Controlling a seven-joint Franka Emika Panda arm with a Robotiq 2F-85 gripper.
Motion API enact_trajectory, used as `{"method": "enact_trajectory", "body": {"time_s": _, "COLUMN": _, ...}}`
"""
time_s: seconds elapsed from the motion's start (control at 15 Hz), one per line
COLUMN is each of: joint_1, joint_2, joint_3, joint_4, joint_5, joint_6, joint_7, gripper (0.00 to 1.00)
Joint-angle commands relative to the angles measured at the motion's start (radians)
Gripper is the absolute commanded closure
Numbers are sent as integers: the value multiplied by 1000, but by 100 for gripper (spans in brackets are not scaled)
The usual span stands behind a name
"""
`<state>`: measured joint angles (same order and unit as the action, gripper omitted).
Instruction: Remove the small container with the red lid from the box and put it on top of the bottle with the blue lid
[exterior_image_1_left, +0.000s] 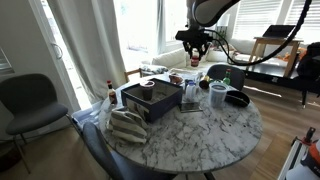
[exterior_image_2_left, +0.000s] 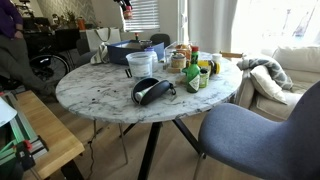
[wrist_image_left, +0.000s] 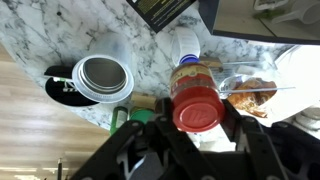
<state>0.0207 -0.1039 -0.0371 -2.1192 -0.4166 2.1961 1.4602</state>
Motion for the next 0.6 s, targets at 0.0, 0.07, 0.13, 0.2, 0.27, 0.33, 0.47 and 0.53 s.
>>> {"method": "enact_trajectory", "body": {"time_s": 0.0, "joint_1": -49, "joint_2": 51, "joint_3": -3, "joint_4": 8, "joint_5": 30, "joint_6": 90, "joint_7": -22, "gripper": 76}}
{"method": "enact_trajectory", "body": {"time_s": 0.07, "joint_1": -56, "joint_2": 60, "joint_3": -10, "joint_4": 5, "joint_5": 58, "joint_6": 123, "joint_7": -51, "gripper": 76}}
{"method": "enact_trajectory", "body": {"time_s": 0.13, "joint_1": -64, "joint_2": 76, "joint_3": -19, "joint_4": 3, "joint_5": 96, "joint_6": 160, "joint_7": -92, "gripper": 76}}
{"method": "enact_trajectory", "body": {"time_s": 0.2, "joint_1": -70, "joint_2": 92, "joint_3": -26, "joint_4": 2, "joint_5": 137, "joint_6": 188, "joint_7": -139, "gripper": 76}}
{"method": "enact_trajectory", "body": {"time_s": 0.27, "joint_1": -77, "joint_2": 107, "joint_3": -32, "joint_4": 5, "joint_5": 172, "joint_6": 196, "joint_7": -176, "gripper": 76}}
{"method": "enact_trajectory", "body": {"time_s": 0.33, "joint_1": -82, "joint_2": 117, "joint_3": -33, "joint_4": 15, "joint_5": 185, "joint_6": 165, "joint_7": -194, "gripper": 76}}
{"method": "enact_trajectory", "body": {"time_s": 0.47, "joint_1": -79, "joint_2": 102, "joint_3": -30, "joint_4": 4, "joint_5": 155, "joint_6": 161, "joint_7": -169, "gripper": 51}}
{"method": "enact_trajectory", "body": {"time_s": 0.53, "joint_1": -82, "joint_2": 111, "joint_3": -34, "joint_4": 6, "joint_5": 165, "joint_6": 161, "joint_7": -185, "gripper": 51}}
